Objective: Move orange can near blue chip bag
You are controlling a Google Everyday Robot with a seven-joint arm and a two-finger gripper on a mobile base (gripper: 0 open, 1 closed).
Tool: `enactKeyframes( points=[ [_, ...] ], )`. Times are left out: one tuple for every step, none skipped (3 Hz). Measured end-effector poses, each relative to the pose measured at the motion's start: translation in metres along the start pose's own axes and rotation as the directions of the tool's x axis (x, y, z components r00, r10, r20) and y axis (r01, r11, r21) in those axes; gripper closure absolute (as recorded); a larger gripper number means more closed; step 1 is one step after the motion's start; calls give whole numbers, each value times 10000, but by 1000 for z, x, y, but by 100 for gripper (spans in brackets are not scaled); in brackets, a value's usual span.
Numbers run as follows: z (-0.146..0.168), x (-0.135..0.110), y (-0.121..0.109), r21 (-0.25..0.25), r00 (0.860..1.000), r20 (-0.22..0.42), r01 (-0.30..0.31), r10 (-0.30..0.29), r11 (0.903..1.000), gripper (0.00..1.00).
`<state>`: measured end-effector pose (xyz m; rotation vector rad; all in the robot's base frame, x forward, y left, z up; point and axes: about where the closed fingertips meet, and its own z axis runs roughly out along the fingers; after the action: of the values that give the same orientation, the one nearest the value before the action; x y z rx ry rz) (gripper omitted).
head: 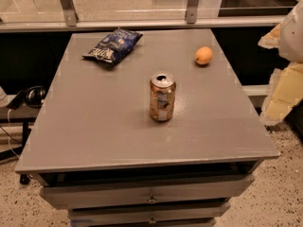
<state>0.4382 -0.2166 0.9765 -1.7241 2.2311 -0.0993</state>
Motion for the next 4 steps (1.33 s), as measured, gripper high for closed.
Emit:
enactKeyframes(
  points=[
    [0,0,0,0,10000,0,0,0,10000,0],
    [3,-3,0,44,9998,186,-68,67,10000,0],
    [35,-16,2,-300,9920,1256,-114,151,9995,0],
    [71,-44,-1,-761,9531,3005,-125,349,9970,0]
  ],
)
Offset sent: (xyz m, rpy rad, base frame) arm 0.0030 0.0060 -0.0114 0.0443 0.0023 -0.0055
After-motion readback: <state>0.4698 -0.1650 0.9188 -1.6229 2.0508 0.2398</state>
